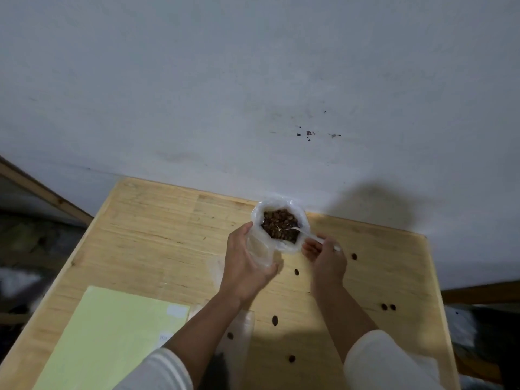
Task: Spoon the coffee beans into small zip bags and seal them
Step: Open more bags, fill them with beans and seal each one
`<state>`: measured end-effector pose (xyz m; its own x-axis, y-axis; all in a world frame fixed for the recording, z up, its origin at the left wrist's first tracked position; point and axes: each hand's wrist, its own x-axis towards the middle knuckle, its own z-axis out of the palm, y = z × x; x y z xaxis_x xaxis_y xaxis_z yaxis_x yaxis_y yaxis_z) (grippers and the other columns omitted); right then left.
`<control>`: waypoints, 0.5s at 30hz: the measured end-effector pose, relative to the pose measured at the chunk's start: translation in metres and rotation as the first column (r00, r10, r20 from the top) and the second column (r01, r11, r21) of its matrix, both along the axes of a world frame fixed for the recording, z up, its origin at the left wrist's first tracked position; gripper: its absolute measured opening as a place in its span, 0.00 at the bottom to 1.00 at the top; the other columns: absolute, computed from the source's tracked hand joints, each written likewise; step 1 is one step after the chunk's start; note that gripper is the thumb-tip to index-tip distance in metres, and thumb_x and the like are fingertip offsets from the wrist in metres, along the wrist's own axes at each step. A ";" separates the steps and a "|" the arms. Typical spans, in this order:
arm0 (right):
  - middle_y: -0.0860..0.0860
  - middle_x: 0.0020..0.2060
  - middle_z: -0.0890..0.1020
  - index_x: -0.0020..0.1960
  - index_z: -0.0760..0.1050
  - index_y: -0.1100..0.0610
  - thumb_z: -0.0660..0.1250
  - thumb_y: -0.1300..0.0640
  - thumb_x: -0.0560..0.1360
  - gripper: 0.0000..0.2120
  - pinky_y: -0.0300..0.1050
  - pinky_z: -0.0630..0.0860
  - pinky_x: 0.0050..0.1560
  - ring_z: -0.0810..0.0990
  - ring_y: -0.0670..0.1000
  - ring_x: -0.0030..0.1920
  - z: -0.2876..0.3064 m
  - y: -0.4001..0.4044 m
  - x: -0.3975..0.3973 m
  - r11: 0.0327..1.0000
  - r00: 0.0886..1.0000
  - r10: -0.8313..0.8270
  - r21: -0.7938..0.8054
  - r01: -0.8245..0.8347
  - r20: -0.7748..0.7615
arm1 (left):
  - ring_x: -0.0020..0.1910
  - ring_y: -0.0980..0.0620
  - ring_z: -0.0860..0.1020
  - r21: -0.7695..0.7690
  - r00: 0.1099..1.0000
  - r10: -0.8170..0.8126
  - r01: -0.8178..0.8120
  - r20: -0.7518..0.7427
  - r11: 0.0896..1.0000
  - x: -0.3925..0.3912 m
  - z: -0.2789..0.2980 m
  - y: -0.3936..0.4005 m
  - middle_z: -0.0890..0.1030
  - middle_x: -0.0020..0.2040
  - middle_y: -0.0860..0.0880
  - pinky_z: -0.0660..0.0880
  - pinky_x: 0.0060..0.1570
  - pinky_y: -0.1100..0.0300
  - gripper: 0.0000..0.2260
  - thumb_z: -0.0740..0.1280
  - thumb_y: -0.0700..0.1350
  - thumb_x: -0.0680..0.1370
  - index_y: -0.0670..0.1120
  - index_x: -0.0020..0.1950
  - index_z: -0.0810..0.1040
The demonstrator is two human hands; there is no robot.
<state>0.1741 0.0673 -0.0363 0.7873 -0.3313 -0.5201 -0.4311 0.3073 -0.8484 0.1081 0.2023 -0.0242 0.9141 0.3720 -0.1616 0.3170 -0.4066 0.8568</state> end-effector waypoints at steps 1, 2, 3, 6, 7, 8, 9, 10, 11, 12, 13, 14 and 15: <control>0.57 0.34 0.79 0.46 0.73 0.60 0.53 0.61 0.81 0.12 0.36 0.76 0.27 0.79 0.45 0.25 0.001 -0.003 0.000 1.000 1.000 -0.011 0.009 0.011 -0.002 | 0.59 0.62 0.63 0.005 1.000 0.000 0.000 -0.005 1.000 0.001 0.000 0.000 0.62 0.67 0.54 0.60 0.46 0.86 0.43 0.78 0.51 0.64 0.50 0.72 0.58; 0.58 0.34 0.79 0.47 0.73 0.62 0.53 0.61 0.81 0.12 0.35 0.76 0.25 0.78 0.45 0.24 0.003 -0.006 0.001 1.000 1.000 -0.019 0.007 0.019 -0.003 | 0.60 0.62 0.63 0.008 1.000 -0.002 0.002 -0.009 1.000 0.002 -0.001 0.000 0.61 0.67 0.54 0.60 0.47 0.85 0.43 0.78 0.51 0.64 0.50 0.72 0.58; 0.58 0.33 0.78 0.47 0.73 0.62 0.52 0.61 0.81 0.12 0.35 0.75 0.24 0.78 0.45 0.23 0.005 -0.010 0.000 1.000 1.000 -0.022 -0.001 0.022 0.002 | 0.60 0.62 0.63 0.007 1.000 -0.003 0.003 -0.009 1.000 0.003 -0.001 0.000 0.61 0.67 0.54 0.61 0.48 0.84 0.43 0.78 0.51 0.64 0.49 0.72 0.58; 0.57 0.32 0.78 0.43 0.74 0.60 0.52 0.60 0.81 0.14 0.36 0.73 0.23 0.76 0.45 0.22 0.019 -0.019 -0.001 1.000 0.999 0.003 -0.029 -0.002 0.039 | 0.61 0.61 0.63 0.000 1.000 -0.003 0.003 -0.009 1.000 0.006 -0.001 -0.001 0.61 0.68 0.53 0.63 0.57 0.73 0.43 0.77 0.51 0.64 0.49 0.73 0.57; 0.57 0.32 0.78 0.43 0.74 0.59 0.52 0.59 0.81 0.15 0.36 0.73 0.23 0.76 0.46 0.23 0.026 -0.021 -0.003 0.999 0.998 0.027 -0.043 -0.025 0.059 | 0.61 0.61 0.63 0.001 1.000 -0.003 0.003 -0.011 1.000 0.007 -0.001 -0.002 0.61 0.68 0.53 0.63 0.58 0.70 0.43 0.77 0.51 0.65 0.49 0.73 0.57; 0.56 0.31 0.78 0.42 0.74 0.59 0.53 0.59 0.81 0.15 0.37 0.72 0.24 0.75 0.46 0.24 0.033 -0.022 -0.005 0.997 0.995 0.060 -0.059 -0.055 0.085 | 0.61 0.61 0.63 0.005 1.000 -0.003 0.003 -0.014 1.000 0.008 -0.001 -0.002 0.61 0.68 0.53 0.63 0.58 0.69 0.43 0.77 0.52 0.65 0.49 0.73 0.57; 0.56 0.31 0.78 0.43 0.75 0.59 0.53 0.58 0.82 0.15 0.37 0.72 0.24 0.75 0.47 0.25 0.039 -0.022 -0.008 0.993 0.988 0.100 -0.081 -0.091 0.116 | 0.61 0.61 0.62 0.008 1.000 -0.005 0.005 -0.016 1.000 0.008 -0.001 -0.002 0.61 0.68 0.53 0.63 0.58 0.68 0.43 0.77 0.52 0.65 0.49 0.73 0.57; 0.55 0.31 0.78 0.43 0.75 0.59 0.53 0.58 0.82 0.15 0.37 0.72 0.24 0.75 0.48 0.26 0.046 -0.021 -0.011 0.985 0.978 0.146 -0.112 -0.129 0.152 | 0.61 0.61 0.62 0.011 1.000 -0.007 0.007 -0.017 1.000 0.009 0.000 -0.002 0.61 0.68 0.52 0.63 0.58 0.68 0.43 0.77 0.52 0.65 0.48 0.73 0.57; 0.55 0.31 0.78 0.43 0.75 0.59 0.53 0.59 0.82 0.15 0.37 0.72 0.25 0.75 0.48 0.27 0.051 -0.019 -0.015 0.973 0.961 0.198 -0.156 -0.169 0.194 | 0.62 0.60 0.62 0.016 1.000 -0.009 0.009 -0.016 1.000 0.010 -0.001 -0.002 0.61 0.68 0.52 0.62 0.58 0.68 0.43 0.77 0.53 0.65 0.48 0.73 0.57; 0.54 0.31 0.78 0.44 0.75 0.58 0.53 0.59 0.82 0.14 0.38 0.72 0.25 0.75 0.48 0.27 0.055 -0.017 -0.019 0.954 0.936 0.259 -0.218 -0.208 0.238 | 0.62 0.59 0.63 0.020 1.000 -0.008 0.009 -0.013 1.000 0.011 -0.001 -0.002 0.61 0.67 0.52 0.62 0.58 0.69 0.44 0.77 0.53 0.65 0.48 0.73 0.57; 0.54 0.31 0.78 0.44 0.76 0.57 0.53 0.60 0.81 0.14 0.39 0.73 0.26 0.75 0.48 0.28 0.058 -0.015 -0.022 0.928 0.905 0.317 -0.290 -0.235 0.283 | 0.62 0.59 0.63 0.021 1.000 -0.005 0.006 -0.010 1.000 0.011 -0.001 -0.002 0.62 0.67 0.52 0.62 0.58 0.69 0.43 0.77 0.53 0.65 0.48 0.73 0.57; 0.54 0.31 0.78 0.43 0.76 0.55 0.53 0.60 0.81 0.14 0.39 0.74 0.26 0.75 0.47 0.28 0.060 -0.013 -0.025 0.903 0.876 0.359 -0.356 -0.239 0.322 | 0.62 0.59 0.64 0.017 1.000 -0.002 0.002 -0.009 1.000 0.011 -0.001 -0.001 0.62 0.66 0.53 0.62 0.57 0.69 0.43 0.77 0.52 0.65 0.49 0.73 0.57; 0.53 0.31 0.78 0.43 0.76 0.53 0.53 0.60 0.81 0.14 0.39 0.74 0.26 0.75 0.48 0.28 0.060 -0.012 -0.026 0.888 0.863 0.369 -0.403 -0.219 0.344 | 0.62 0.59 0.64 0.011 1.000 -0.001 0.001 -0.009 1.000 0.011 -0.001 -0.001 0.62 0.66 0.53 0.62 0.57 0.69 0.43 0.77 0.51 0.65 0.49 0.73 0.57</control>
